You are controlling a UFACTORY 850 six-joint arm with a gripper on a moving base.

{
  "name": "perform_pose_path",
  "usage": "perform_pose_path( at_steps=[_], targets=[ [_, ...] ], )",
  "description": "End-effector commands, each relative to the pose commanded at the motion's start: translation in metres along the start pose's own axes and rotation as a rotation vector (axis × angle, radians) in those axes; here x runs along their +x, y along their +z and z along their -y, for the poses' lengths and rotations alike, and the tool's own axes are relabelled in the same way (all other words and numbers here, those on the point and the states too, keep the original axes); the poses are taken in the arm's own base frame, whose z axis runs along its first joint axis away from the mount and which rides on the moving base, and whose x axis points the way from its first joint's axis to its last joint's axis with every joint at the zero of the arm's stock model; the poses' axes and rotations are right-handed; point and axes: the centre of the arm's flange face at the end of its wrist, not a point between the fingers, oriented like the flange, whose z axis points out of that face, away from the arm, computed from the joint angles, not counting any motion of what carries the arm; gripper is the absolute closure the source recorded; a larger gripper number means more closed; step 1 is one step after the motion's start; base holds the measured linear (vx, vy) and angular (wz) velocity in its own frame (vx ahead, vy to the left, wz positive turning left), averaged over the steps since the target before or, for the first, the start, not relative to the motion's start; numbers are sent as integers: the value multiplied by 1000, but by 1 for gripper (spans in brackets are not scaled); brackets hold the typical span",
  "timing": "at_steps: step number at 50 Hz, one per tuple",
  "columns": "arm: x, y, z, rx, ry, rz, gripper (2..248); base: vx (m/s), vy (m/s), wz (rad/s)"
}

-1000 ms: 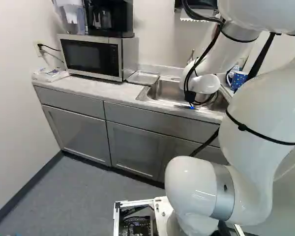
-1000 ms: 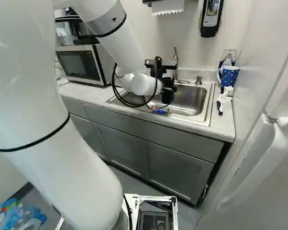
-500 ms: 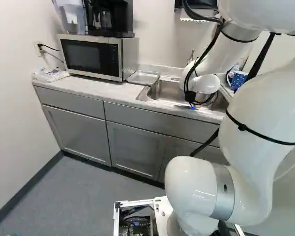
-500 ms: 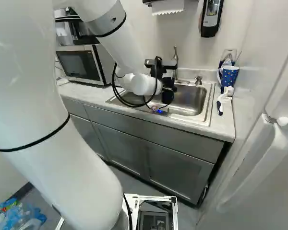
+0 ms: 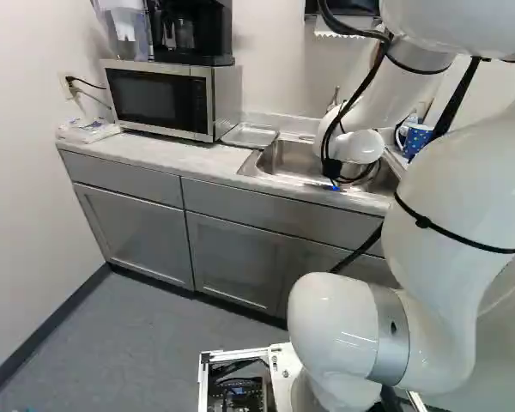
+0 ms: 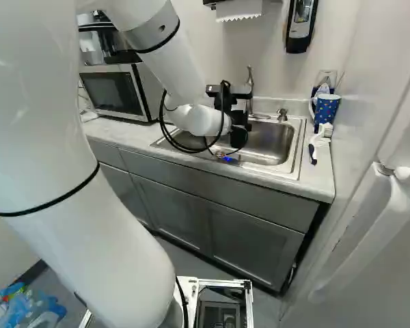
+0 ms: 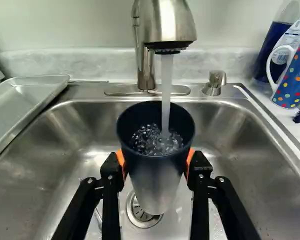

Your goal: Rinse the cup and place it in the tray

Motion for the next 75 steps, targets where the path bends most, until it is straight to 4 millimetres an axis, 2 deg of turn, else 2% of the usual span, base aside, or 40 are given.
perform_pose_path(
  at_steps=[62, 75],
  targets=[
    [0, 0, 0, 0, 0, 0, 124, 0, 0, 0],
    [-1, -1, 13, 27, -12, 0, 124, 0, 0, 0]
  ],
)
